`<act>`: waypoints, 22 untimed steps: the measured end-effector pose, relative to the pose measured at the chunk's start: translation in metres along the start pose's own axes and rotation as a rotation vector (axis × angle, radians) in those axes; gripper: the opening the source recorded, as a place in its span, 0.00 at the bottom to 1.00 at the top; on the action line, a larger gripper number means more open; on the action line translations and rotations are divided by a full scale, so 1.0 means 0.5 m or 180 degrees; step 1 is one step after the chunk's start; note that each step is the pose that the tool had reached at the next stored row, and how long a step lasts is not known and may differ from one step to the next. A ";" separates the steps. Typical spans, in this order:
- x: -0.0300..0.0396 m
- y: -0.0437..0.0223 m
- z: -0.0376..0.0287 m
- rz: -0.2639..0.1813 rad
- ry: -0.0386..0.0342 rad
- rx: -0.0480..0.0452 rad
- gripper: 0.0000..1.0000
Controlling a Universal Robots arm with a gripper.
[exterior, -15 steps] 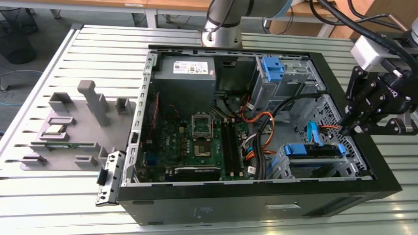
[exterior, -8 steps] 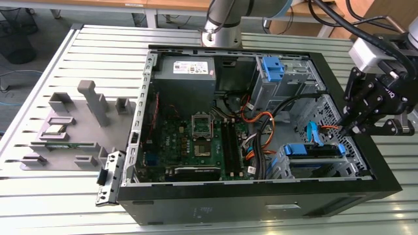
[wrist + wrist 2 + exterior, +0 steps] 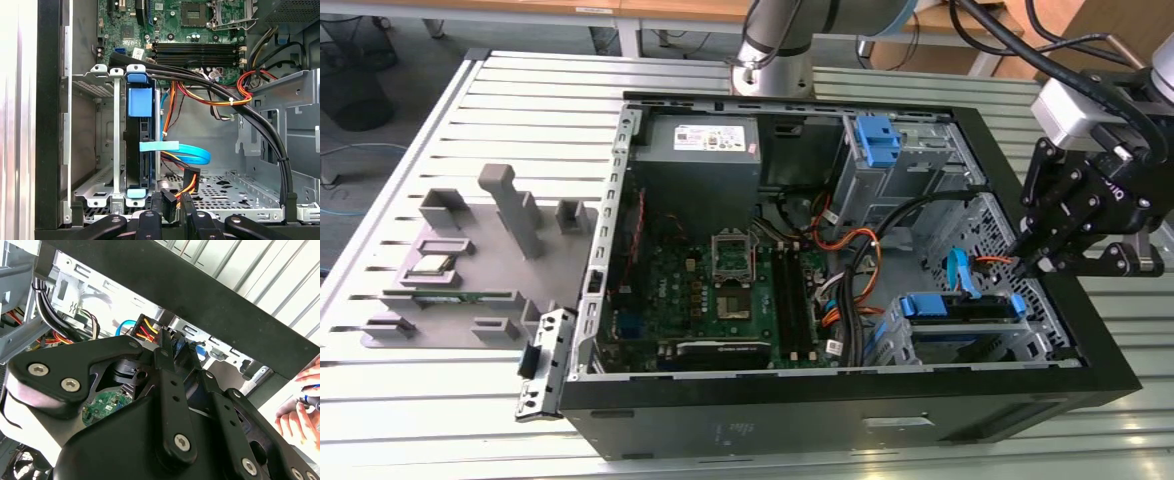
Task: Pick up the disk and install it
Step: 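Insert the second disk wire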
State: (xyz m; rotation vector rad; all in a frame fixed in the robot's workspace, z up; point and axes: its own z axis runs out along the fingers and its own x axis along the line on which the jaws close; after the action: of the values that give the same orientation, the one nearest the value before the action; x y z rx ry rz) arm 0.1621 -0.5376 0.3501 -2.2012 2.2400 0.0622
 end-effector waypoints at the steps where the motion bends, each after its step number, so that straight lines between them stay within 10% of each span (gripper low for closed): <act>1: 0.000 0.000 0.000 0.0000 0.0000 0.0000 0.29; 22: 0.000 0.010 0.001 -0.0001 -0.0001 0.0017 0.17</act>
State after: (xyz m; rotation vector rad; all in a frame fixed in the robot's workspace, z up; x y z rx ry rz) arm 0.1573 -0.5376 0.3500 -2.1988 2.2371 0.0563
